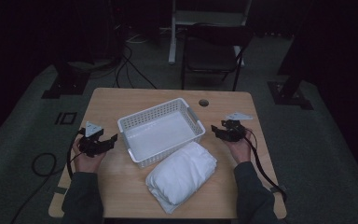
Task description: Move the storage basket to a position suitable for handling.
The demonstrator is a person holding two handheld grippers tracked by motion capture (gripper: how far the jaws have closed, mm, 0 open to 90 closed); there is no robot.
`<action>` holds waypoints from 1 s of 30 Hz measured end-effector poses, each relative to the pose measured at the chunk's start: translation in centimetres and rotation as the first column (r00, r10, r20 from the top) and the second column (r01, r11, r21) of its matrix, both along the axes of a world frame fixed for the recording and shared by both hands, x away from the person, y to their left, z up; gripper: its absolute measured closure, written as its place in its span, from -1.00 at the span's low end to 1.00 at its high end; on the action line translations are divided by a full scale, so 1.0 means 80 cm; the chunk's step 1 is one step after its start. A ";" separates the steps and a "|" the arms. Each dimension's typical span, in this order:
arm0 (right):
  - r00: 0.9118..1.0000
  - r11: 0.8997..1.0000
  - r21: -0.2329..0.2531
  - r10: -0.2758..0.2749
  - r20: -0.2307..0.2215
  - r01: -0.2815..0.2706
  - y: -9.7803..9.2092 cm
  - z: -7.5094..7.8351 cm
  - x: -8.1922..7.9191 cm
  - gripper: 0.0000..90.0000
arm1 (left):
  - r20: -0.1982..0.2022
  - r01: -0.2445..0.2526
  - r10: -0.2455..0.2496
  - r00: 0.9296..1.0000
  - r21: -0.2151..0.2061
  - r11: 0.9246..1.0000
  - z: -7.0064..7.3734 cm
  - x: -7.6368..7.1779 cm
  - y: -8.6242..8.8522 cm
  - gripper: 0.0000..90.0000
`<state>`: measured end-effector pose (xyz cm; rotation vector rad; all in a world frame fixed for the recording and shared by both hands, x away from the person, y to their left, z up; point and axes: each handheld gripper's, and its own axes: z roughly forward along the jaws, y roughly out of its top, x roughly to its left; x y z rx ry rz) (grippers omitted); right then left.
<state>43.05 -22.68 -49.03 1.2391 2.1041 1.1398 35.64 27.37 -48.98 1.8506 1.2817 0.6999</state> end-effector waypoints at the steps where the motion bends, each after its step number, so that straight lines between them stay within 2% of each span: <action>1: 1.000 1.000 0.000 0.002 0.002 -0.002 0.001 0.001 0.001 -0.04 | 0.003 0.005 -0.005 1.000 -0.002 1.000 0.001 -0.002 -0.001 -0.25; 6: 1.000 1.000 0.009 0.007 0.011 -0.007 0.005 0.009 0.005 -0.04 | 0.010 0.027 -0.027 1.000 -0.032 0.999 0.005 -0.010 -0.008 -0.26; 14: 1.000 1.000 0.013 0.020 0.014 -0.020 0.013 0.015 0.010 -0.04 | 0.021 0.068 -0.068 0.997 -0.014 0.998 0.008 -0.023 -0.027 -0.28; 24: 0.999 0.999 0.008 0.042 0.014 -0.042 0.024 0.018 0.016 -0.02 | 0.032 0.109 -0.108 0.994 -0.043 0.993 0.010 -0.044 -0.039 -0.28; 30: 0.998 0.998 0.022 0.055 0.005 -0.055 0.028 0.015 0.017 0.01 | 0.033 0.136 -0.135 0.990 -0.030 0.990 0.010 -0.054 -0.049 -0.28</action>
